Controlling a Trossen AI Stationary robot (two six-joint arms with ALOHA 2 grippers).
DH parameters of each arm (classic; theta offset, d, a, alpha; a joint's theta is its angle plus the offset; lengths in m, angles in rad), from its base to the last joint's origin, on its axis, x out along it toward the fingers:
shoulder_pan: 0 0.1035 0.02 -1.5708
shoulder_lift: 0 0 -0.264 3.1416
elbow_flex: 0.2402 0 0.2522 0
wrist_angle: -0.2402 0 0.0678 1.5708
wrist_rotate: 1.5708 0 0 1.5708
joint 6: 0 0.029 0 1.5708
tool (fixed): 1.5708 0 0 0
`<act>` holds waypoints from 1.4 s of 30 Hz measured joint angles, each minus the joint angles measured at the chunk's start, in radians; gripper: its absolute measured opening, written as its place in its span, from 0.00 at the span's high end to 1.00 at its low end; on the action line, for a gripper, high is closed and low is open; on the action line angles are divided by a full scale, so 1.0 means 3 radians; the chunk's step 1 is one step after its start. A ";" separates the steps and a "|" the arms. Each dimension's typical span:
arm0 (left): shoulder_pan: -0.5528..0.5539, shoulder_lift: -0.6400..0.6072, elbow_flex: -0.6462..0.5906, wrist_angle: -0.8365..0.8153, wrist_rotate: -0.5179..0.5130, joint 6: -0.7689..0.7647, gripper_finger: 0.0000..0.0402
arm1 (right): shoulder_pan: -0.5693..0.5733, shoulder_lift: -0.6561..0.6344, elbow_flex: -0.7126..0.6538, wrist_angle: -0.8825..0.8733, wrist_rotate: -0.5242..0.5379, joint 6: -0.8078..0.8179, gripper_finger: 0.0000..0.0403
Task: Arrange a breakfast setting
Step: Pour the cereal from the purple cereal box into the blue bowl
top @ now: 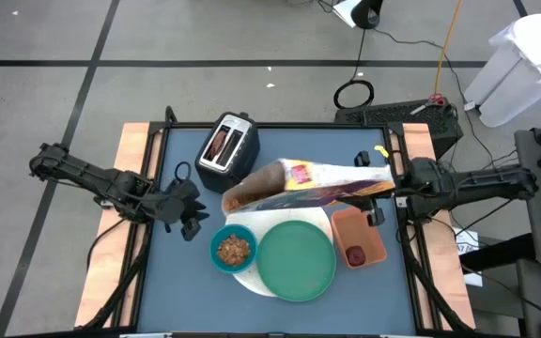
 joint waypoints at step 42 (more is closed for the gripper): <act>0.0310 0.1031 0.0000 0.4286 0.0101 0.3236 0.27 | 0.0000 0.0029 -0.0714 0.1706 0.0000 -0.0041 0.59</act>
